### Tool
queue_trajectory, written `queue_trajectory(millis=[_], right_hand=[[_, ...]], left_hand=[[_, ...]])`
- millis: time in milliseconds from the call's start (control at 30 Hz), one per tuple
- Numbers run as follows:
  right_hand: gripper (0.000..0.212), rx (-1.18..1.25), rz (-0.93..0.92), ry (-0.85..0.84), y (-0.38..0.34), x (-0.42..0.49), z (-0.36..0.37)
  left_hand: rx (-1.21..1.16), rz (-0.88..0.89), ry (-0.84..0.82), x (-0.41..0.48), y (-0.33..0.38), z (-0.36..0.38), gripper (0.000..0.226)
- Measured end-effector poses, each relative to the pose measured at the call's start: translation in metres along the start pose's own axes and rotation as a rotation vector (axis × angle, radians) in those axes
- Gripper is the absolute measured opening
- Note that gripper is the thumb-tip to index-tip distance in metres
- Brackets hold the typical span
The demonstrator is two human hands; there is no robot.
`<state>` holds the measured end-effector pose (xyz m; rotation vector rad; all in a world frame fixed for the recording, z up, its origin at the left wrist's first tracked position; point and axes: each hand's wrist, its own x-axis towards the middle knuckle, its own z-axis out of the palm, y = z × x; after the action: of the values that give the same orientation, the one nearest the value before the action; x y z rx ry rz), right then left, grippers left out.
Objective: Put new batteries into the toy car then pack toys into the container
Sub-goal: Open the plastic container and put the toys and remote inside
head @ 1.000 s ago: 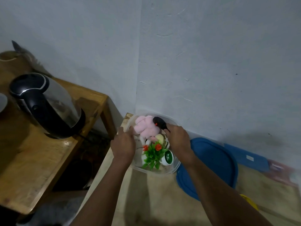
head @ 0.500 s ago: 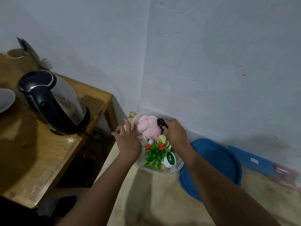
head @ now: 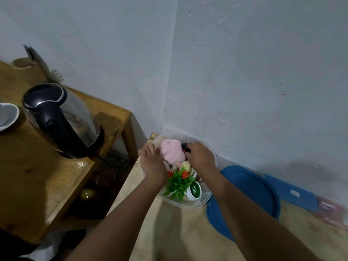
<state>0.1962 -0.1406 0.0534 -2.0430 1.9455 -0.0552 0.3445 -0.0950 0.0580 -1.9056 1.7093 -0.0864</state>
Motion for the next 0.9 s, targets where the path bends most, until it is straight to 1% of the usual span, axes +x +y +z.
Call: queue_trajectory(millis=[67, 200, 300, 400, 467, 533, 600, 667, 767, 833, 900], right_hand=[[0.023, 0.044, 0.013, 0.024, 0.003, -0.005, -0.005], [0.036, 0.109, 0.036, 0.204, 0.007, -0.03, -0.017], [0.03, 0.243, 0.078, 0.361, 0.015, -0.056, -0.025], [0.029, 0.365, 0.228, 0.485, 0.036, -0.081, -0.023], [0.031, 0.397, 0.374, 0.513, 0.058, -0.099, -0.014], [0.041, 0.31, 0.525, 0.491, 0.082, -0.115, -0.004], [0.055, 0.222, 0.685, 0.377, 0.108, -0.129, 0.001], [0.067, 0.256, 0.871, 0.219, 0.129, -0.135, -0.001], [0.075, 0.316, 1.109, 0.109, 0.156, -0.133, -0.004], [0.083, 0.374, 1.195, 0.101, 0.171, -0.131, -0.005], [0.086, 0.474, 1.192, 0.097, 0.19, -0.13, 0.0]], left_hand=[[-0.121, 0.012, 0.014, 0.001, -0.001, 0.0, 0.043], [-0.36, 0.086, 0.08, 0.002, -0.011, 0.0, 0.045], [-0.574, 0.124, 0.118, 0.0, -0.02, -0.001, 0.044], [-0.964, 0.12, 0.241, -0.003, -0.028, 0.004, 0.043], [-1.199, 0.052, 0.305, -0.006, -0.028, 0.013, 0.043], [-1.343, -0.059, 0.32, -0.009, -0.025, 0.021, 0.037], [-1.376, -0.14, 0.289, -0.009, -0.023, 0.029, 0.03], [-1.397, -0.144, 0.272, -0.006, -0.022, 0.033, 0.034], [-1.433, -0.109, 0.276, -0.002, -0.023, 0.034, 0.036], [-1.45, -0.106, 0.271, -0.001, -0.023, 0.034, 0.036], [-1.467, -0.112, 0.269, -0.001, -0.024, 0.033, 0.036]])
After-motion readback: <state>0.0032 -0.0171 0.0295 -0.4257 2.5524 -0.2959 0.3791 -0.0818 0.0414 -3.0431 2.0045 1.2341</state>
